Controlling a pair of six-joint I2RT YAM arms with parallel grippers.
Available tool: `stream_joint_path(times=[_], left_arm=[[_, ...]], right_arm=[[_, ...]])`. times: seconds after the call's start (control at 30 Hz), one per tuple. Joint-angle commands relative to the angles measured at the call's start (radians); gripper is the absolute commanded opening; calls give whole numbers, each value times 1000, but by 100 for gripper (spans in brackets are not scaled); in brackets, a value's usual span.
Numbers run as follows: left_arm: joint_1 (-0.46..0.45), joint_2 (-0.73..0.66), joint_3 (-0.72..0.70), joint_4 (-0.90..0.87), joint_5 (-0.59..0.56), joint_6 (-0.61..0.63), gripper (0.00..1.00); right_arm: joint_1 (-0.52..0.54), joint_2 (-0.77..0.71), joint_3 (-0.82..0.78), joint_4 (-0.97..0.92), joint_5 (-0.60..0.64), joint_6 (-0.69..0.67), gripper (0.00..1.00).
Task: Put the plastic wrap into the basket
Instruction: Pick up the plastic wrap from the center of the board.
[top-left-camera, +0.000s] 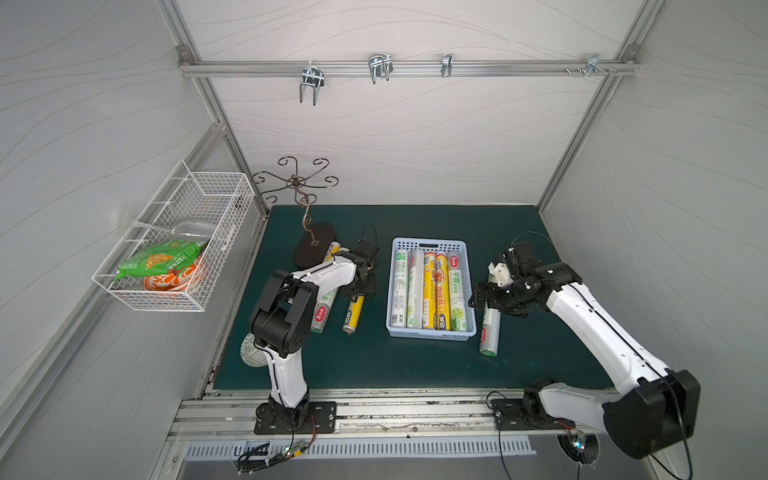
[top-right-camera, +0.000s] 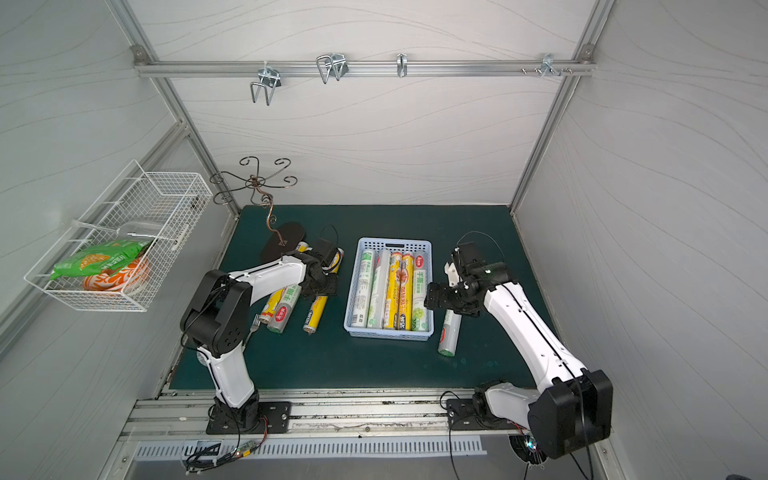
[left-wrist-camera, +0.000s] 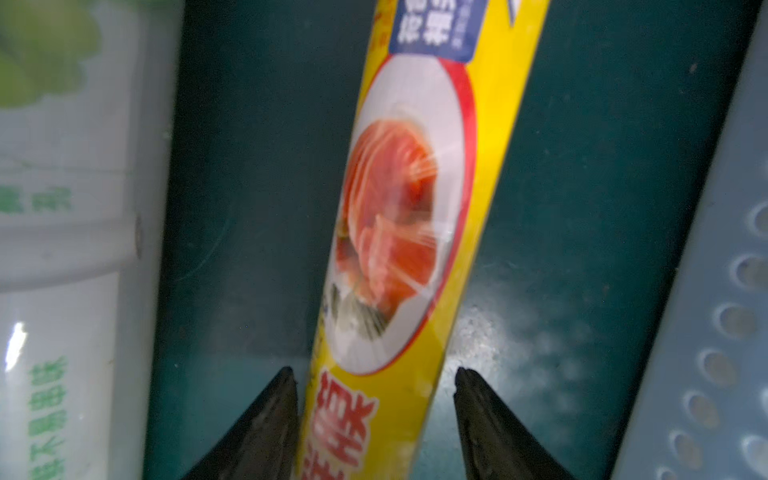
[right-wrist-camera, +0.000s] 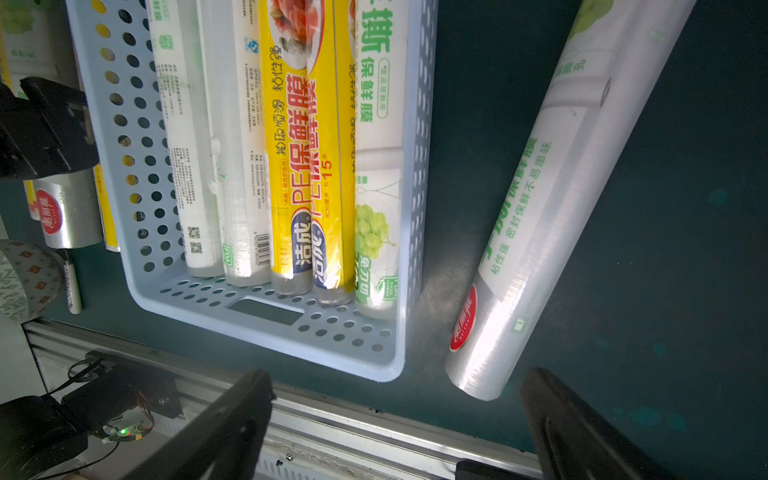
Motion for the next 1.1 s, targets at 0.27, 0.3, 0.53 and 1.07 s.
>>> stream_joint_path(times=[0.27,0.3,0.53,1.07], left_arm=[[-5,44,44,25,33,29,49],[-5,43,44,25,34,30,47],[-7,-2,31,27,57,28,35],[-48,-252,105,-118,22,-46,28]], right_arm=[[-7,-7,-10,6,-10,5,99],[-6,-7,-10,5,-10,4,99],[-6,-7,-10,6,-13,6,99],[-6,-22,-1,-1,-4,11,99]])
